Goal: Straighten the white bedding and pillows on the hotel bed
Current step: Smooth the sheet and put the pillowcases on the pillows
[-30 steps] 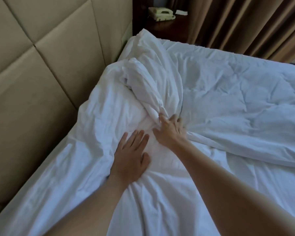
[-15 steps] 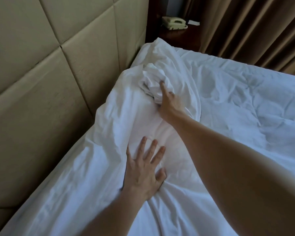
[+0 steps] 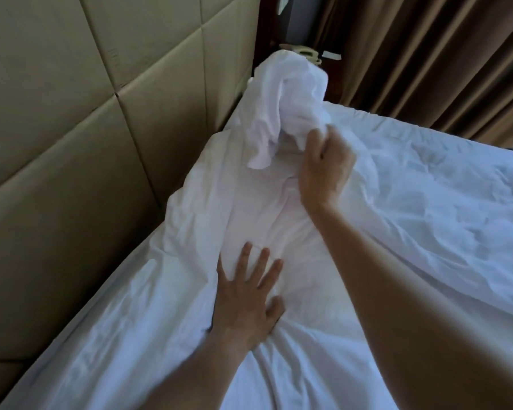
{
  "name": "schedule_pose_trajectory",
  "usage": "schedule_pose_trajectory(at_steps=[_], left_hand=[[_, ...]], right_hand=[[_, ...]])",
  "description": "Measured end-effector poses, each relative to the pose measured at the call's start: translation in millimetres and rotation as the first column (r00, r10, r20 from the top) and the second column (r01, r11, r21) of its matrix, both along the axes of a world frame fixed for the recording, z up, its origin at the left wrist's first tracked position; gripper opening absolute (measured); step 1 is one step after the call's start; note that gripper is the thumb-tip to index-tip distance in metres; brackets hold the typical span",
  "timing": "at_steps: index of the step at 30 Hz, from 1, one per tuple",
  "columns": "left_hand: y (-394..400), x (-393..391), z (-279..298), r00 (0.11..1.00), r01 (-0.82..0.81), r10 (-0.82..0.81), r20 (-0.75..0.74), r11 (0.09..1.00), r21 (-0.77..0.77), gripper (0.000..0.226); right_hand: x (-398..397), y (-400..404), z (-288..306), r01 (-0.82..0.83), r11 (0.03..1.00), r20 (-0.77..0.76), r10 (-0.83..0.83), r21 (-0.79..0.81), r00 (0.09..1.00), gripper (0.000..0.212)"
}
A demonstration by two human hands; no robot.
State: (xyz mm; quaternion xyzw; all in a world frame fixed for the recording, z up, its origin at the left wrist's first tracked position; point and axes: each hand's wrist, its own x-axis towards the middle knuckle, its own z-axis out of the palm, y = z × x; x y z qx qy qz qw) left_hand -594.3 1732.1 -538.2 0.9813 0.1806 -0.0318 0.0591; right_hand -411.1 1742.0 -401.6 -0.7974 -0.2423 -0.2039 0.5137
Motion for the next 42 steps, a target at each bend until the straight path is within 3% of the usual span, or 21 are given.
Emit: schedule_pose_trajectory(at_steps=[1,2,3,4,5,6,7,10,12,15,20,25,27,30,34,37,39,42], left_hand=[[-1,1,-1,1.000,0.006,-0.005,-0.025,0.999,0.038,0.068],[-2,1,-2,0.999,0.006,-0.003,-0.033,0.996,0.084,0.070],[-3,0,-2,0.999,-0.005,0.009,-0.037,0.995,0.103,0.071],[-4,-3,-1,0.999,-0.027,0.030,-0.025,0.995,0.092,0.072],[-6,-7,1,0.998,-0.048,0.050,-0.039,0.998,0.047,0.074],[-8,-11,2,0.997,-0.052,0.053,-0.058,0.999,0.013,0.075],[-9,-16,-1,0.996,-0.047,0.047,-0.079,0.999,-0.001,0.076],[-14,-35,0,0.995,-0.044,0.045,-0.086,0.999,0.020,0.077],[-21,-48,11,0.996,-0.055,0.060,-0.066,0.996,0.067,0.076],[-39,-70,33,0.995,-0.048,0.056,-0.080,0.994,0.102,0.066],[-66,-120,36,0.983,-0.154,0.149,-0.103,0.987,-0.042,0.068],[-108,-177,40,0.980,-0.198,0.199,-0.006,0.978,-0.069,0.060],[-130,-207,40,0.973,-0.232,0.233,0.003,0.971,-0.048,0.061],[-173,-261,36,0.953,-0.303,0.304,0.014,0.952,-0.046,0.064],[-237,-342,23,0.913,-0.392,0.387,-0.130,0.920,-0.016,0.068],[-266,-389,15,0.813,-0.569,0.551,-0.190,0.820,-0.057,0.073],[-268,-411,11,0.711,-0.701,0.684,-0.161,0.706,-0.100,0.085],[-242,-430,9,0.448,-0.881,0.884,-0.131,0.412,-0.231,0.107]], right_hand=[[-7,-4,-13,-0.111,0.974,-0.066,0.099,-0.198,0.993,0.033],[-13,-9,-34,-0.259,0.842,-0.173,0.200,-0.472,0.964,0.031],[-20,-16,-56,-0.411,0.613,-0.324,0.254,-0.674,0.911,0.026],[-30,-24,-72,-0.511,0.389,-0.450,0.244,-0.766,0.859,0.032],[-38,-31,-84,-0.563,0.265,-0.518,0.224,-0.783,0.826,0.050],[-45,-38,-89,-0.602,0.251,-0.566,0.206,-0.758,0.798,0.065],[-50,-43,-89,-0.625,0.295,-0.596,0.192,-0.723,0.780,0.072],[-62,-61,-81,-0.693,0.378,-0.691,0.168,-0.613,0.703,0.073],[-79,-86,-84,-0.698,0.336,-0.698,0.143,-0.632,0.701,0.069],[-128,-139,-109,-0.625,0.208,-0.620,0.097,-0.752,0.778,0.069],[-209,-202,-123,-0.655,0.261,-0.668,0.045,-0.710,0.742,0.067],[-253,-221,-113,-0.677,0.211,-0.690,0.017,-0.705,0.723,0.079],[-271,-229,-103,-0.703,0.148,-0.709,0.018,-0.695,0.705,0.089],[-297,-244,-90,-0.697,-0.034,-0.698,0.020,-0.716,0.716,0.120],[-330,-269,-85,-0.597,-0.247,-0.632,0.098,-0.764,0.769,0.148],[-351,-293,-96,-0.601,-0.291,-0.649,0.107,-0.745,0.753,0.154],[-359,-306,-105,-0.599,-0.301,-0.648,0.094,-0.742,0.756,0.155],[-375,-314,-116,-0.587,-0.261,-0.621,0.066,-0.766,0.781,0.155]])
